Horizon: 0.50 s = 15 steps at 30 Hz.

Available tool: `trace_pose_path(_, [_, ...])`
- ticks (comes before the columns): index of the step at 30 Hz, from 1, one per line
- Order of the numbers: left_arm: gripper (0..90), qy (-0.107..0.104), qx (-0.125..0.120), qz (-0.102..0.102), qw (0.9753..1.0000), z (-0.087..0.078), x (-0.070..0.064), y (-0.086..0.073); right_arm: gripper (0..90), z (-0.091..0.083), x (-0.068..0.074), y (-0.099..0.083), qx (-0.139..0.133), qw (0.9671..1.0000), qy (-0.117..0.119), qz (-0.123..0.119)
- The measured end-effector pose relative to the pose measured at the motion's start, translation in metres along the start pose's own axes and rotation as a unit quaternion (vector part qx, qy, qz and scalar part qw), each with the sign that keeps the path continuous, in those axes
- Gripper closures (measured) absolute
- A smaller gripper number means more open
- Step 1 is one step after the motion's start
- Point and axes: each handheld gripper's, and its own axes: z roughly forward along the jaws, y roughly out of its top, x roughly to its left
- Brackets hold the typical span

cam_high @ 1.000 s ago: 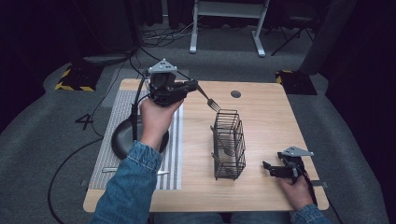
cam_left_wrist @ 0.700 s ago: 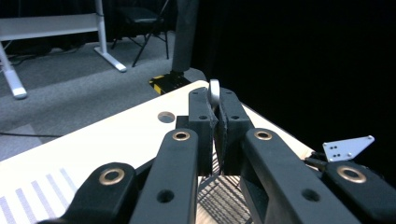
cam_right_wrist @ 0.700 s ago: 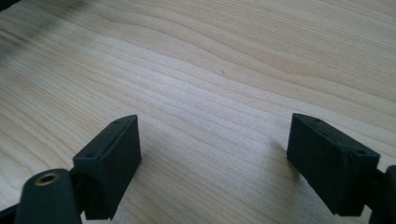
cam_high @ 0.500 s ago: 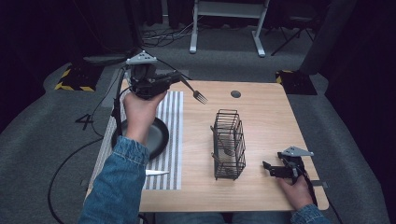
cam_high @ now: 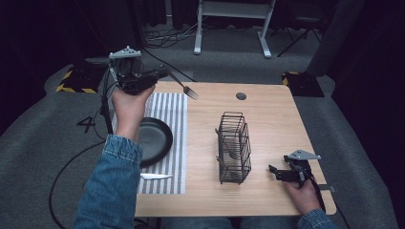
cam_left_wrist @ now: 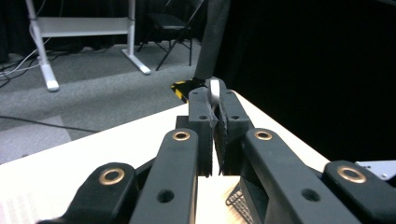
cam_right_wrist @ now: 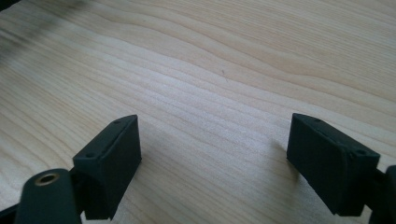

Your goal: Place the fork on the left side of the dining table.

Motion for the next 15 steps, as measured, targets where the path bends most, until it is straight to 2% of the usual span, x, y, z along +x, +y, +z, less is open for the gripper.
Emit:
trace_pose_path(8, [86.4,0.027,0.021,-0.008,0.9994,0.008,0.021,0.0,17.6,0.0,0.0,0.0,0.0,1.0,0.0,0.0])
trace_pose_path(12, [86.3,0.039,0.024,-0.02,0.9988,0.01,0.035,-0.001,17.6,0.0,0.0,0.0,0.0,1.0,0.0,0.0])
trace_pose_path(13, [86.4,0.039,0.024,-0.02,0.9988,0.01,0.035,-0.001,17.6,0.0,0.0,0.0,0.0,1.0,0.0,0.0])
trace_pose_path(15, [86.4,0.048,0.03,-0.026,0.998,0.013,0.045,-0.004,17.6,0.0,0.0,0.0,0.0,1.0,0.0,0.0])
